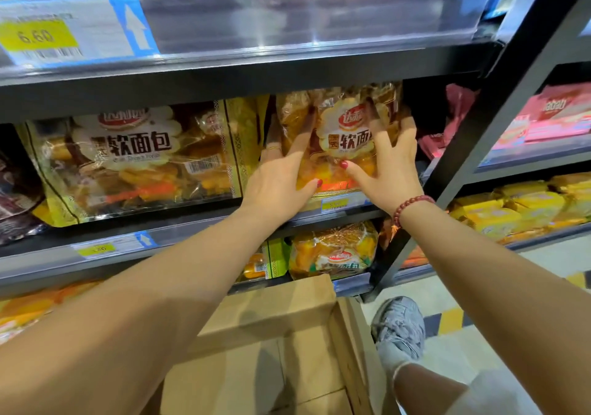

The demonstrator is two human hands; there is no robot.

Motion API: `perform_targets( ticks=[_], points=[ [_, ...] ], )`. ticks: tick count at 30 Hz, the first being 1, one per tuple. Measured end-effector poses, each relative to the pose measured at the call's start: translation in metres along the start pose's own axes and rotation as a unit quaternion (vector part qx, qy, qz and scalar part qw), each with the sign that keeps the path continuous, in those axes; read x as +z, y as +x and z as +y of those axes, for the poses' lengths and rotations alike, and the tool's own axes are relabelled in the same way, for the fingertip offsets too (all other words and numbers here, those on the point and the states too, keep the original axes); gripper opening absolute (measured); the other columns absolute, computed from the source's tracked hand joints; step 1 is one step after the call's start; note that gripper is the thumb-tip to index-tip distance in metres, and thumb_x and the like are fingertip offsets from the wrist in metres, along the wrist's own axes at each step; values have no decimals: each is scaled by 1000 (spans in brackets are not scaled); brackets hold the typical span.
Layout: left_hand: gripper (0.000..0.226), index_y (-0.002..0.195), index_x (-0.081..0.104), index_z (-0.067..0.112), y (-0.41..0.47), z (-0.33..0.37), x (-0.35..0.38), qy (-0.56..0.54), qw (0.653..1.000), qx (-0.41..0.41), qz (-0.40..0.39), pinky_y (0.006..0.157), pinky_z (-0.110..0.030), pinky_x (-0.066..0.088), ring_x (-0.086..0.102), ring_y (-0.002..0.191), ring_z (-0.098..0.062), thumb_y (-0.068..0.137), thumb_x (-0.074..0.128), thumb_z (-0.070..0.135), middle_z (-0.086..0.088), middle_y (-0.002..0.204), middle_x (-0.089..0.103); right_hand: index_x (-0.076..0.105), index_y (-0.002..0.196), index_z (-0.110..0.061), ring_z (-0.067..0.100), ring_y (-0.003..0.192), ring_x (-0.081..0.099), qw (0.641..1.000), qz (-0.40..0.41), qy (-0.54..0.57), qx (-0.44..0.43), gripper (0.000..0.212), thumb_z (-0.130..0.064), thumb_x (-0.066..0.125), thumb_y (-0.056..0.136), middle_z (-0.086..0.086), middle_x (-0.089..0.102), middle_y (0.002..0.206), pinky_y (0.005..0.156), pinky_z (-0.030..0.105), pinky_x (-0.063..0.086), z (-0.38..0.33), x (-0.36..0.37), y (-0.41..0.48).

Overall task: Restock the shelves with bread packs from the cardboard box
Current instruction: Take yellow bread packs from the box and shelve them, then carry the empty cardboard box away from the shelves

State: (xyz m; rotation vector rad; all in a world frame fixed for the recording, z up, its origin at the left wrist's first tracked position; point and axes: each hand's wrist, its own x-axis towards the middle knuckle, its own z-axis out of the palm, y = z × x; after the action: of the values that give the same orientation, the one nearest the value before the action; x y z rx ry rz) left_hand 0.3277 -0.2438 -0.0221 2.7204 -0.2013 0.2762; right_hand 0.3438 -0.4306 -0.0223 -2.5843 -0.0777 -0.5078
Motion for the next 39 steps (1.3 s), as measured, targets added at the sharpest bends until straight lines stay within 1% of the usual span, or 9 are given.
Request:
perform_targets(
  ticks=[6, 9, 14, 17, 20, 23, 30, 35, 39],
  points=[
    [75, 152, 18, 33, -4, 7, -10, 158, 986, 24, 52, 105, -44, 40, 40, 133, -35, 91, 54, 58, -12, 147, 38, 39, 128, -19, 39, 141, 8, 998, 11, -52, -35, 60, -51, 62, 83, 19, 16, 147, 109, 50, 31, 1, 6, -8],
    [77, 153, 16, 32, -3, 7, -15, 172, 984, 24, 35, 109, -43, 35, 38, 135, -33, 91, 53, 58, -10, 150, 37, 41, 124, -15, 39, 140, 11, 996, -4, -84, -23, 57, -50, 62, 84, 20, 17, 147, 109, 49, 32, -5, 7, -6],
    [82, 154, 13, 33, -14, 7, -36, 199, 979, 43, 13, 109, -43, 36, 37, 137, -34, 89, 59, 55, -12, 153, 34, 35, 137, -19, 40, 138, 18, 991, -35, -129, -28, 63, -46, 61, 86, 21, 16, 150, 107, 50, 36, -15, -14, -12],
    [84, 154, 11, 33, -36, 1, -56, 197, 979, 50, 15, 112, -43, 34, 27, 144, -34, 89, 60, 54, -13, 159, 22, 21, 147, -30, 35, 142, 14, 991, -32, -123, -44, 73, -46, 60, 87, 16, 7, 157, 110, 48, 29, -21, -28, -35],
    [85, 155, 8, 34, -75, -17, -75, 169, 985, 42, 12, 118, -42, 24, 8, 151, -30, 90, 60, 51, -7, 164, 7, 16, 150, -33, 33, 142, 18, 989, -24, -124, -77, 79, -46, 60, 87, 13, 6, 159, 107, 47, 33, -31, -37, -71],
    [85, 155, 11, 35, -126, -40, -85, 158, 987, 14, 19, 121, -42, 21, -3, 152, -26, 89, 61, 52, -4, 166, -1, 11, 150, -35, 32, 142, 19, 988, -55, -126, -63, 79, -49, 57, 88, 11, 5, 159, 106, 46, 34, -41, -35, -116],
    [89, 156, 11, 33, -248, -104, -84, 136, 985, -99, -37, 120, -42, 21, -2, 152, -26, 86, 63, 54, -5, 165, 2, 11, 150, -37, 33, 141, 21, 987, -127, -94, -23, 79, -51, 57, 87, 10, 6, 159, 107, 45, 34, -52, -13, -203],
    [92, 157, 13, 29, -314, -156, -57, 138, 967, -188, -103, 121, -45, 19, 2, 152, -30, 84, 65, 54, -9, 165, 6, 8, 149, -39, 34, 142, 18, 972, -199, -122, 16, 82, -53, 58, 85, 9, 6, 159, 111, 48, 31, -31, 16, -248],
    [97, 157, 1, 23, -352, -180, -32, 105, 941, -274, -169, 121, -42, 16, 1, 151, -31, 87, 64, 50, -11, 165, 0, 2, 149, -40, 37, 141, 19, 951, -254, -161, 71, 87, -54, 58, 84, 11, 7, 159, 110, 48, 31, -3, 38, -276]
  ],
)
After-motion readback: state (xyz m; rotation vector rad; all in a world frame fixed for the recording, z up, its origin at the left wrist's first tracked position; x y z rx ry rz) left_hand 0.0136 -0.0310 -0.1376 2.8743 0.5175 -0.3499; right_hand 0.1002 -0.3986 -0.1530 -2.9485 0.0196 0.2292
